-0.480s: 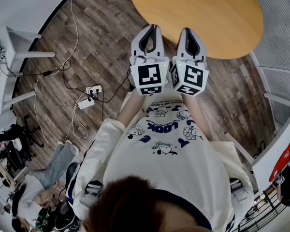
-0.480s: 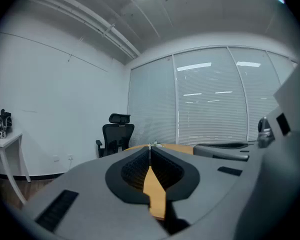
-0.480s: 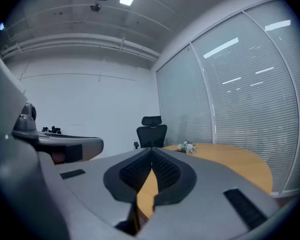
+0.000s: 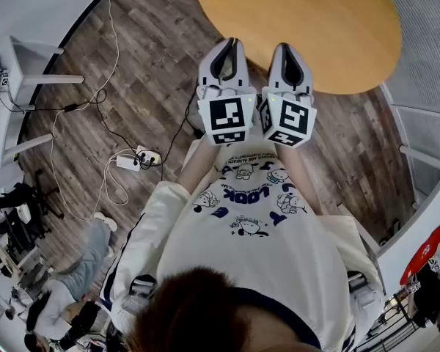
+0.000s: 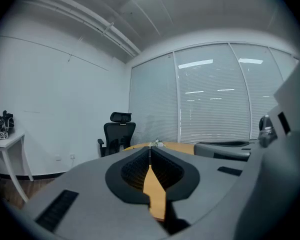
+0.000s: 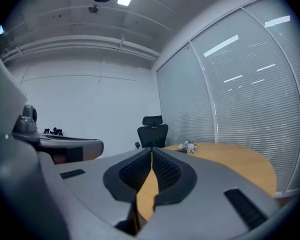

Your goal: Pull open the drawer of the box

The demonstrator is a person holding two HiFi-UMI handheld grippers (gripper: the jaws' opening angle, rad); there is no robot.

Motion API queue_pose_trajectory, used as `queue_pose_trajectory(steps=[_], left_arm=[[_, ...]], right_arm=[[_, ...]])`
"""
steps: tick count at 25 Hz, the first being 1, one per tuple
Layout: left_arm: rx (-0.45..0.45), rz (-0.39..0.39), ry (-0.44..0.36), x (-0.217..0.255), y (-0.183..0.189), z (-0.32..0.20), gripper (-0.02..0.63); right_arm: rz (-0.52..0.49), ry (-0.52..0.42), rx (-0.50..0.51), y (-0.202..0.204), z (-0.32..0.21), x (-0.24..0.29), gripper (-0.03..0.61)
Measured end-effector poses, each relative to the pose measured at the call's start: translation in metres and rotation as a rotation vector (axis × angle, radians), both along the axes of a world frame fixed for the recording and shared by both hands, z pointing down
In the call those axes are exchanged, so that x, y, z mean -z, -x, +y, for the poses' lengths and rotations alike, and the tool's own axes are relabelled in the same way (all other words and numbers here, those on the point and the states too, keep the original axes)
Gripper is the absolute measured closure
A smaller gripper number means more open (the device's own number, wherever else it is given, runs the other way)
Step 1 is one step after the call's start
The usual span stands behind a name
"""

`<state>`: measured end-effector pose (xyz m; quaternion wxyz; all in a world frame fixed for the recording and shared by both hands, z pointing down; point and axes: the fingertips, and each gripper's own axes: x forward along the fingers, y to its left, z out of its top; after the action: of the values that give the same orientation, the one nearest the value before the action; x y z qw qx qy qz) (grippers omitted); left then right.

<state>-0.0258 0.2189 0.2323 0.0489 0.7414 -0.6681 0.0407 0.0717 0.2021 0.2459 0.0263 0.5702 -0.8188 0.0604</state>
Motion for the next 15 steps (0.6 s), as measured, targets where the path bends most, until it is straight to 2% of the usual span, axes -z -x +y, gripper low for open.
queue_pose_trajectory(steps=[9, 15], left_arm=[[0.035, 0.015, 0.014, -0.004, -0.004, -0.01, 0.589], [0.025, 0.021, 0.021, -0.007, -0.006, -0.021, 0.588]], right_arm=[[-0.006, 0.005, 0.016, -0.011, -0.01, -0.007, 0.546], [-0.017, 0.024, 0.0, -0.014, -0.02, -0.013, 0.546]])
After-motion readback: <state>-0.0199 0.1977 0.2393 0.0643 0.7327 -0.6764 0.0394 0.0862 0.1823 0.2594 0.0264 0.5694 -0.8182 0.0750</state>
